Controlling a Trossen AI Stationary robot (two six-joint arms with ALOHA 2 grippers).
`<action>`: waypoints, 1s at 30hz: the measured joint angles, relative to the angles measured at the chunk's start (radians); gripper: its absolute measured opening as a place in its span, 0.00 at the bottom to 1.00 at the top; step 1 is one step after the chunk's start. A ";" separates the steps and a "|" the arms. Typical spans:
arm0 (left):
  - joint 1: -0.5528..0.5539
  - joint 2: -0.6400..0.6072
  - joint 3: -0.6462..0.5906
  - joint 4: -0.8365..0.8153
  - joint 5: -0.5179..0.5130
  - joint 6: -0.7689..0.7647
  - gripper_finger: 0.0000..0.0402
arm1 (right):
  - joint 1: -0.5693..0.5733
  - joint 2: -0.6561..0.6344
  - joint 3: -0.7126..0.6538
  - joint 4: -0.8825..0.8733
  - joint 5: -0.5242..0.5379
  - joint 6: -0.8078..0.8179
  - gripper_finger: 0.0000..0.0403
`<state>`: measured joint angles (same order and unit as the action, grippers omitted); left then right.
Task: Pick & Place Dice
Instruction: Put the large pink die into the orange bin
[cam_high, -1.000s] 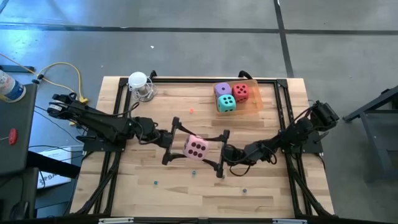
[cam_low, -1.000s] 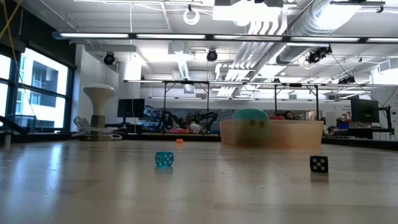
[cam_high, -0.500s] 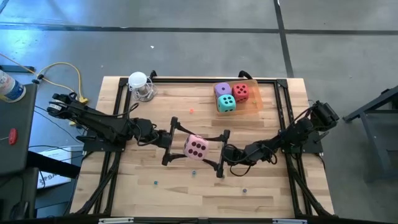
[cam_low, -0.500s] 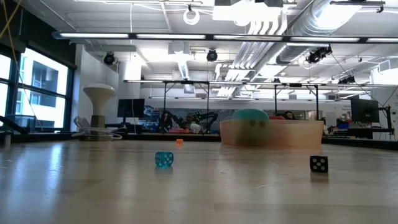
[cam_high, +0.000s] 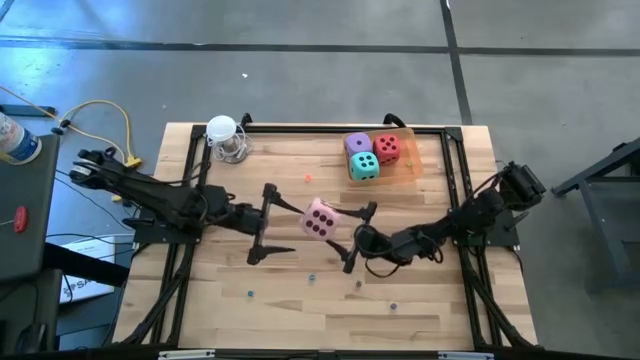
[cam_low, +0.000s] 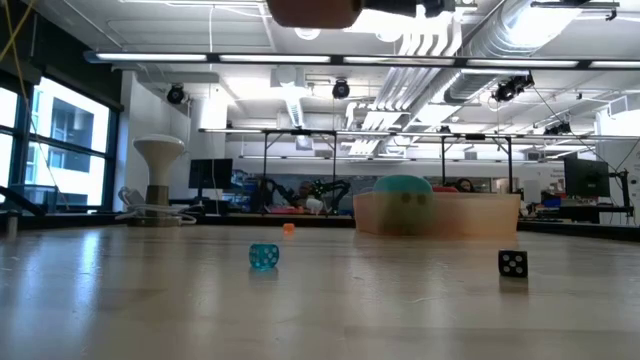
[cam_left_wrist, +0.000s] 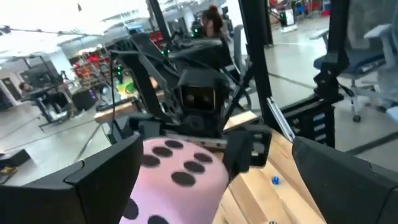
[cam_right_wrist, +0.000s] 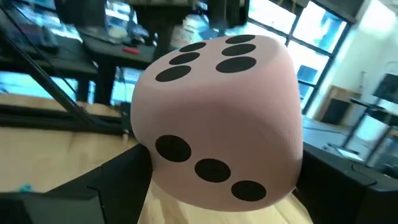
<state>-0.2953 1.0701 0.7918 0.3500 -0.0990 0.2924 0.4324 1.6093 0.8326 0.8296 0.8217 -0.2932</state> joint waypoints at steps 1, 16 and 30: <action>-0.002 -0.007 0.000 -0.002 -0.002 0.000 1.00 | 0.004 0.000 0.000 -0.002 0.031 -0.009 0.82; -0.008 -0.032 0.000 -0.039 -0.008 -0.066 1.00 | 0.017 0.000 -0.004 0.021 0.750 -0.114 0.83; -0.008 -0.031 0.000 -0.047 -0.008 -0.110 1.00 | -0.121 0.001 -0.080 -0.026 0.750 -0.071 0.83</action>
<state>-0.3035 1.0389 0.7918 0.3031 -0.1066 0.1822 0.3116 1.6100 0.7528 0.8040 1.5719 -0.3638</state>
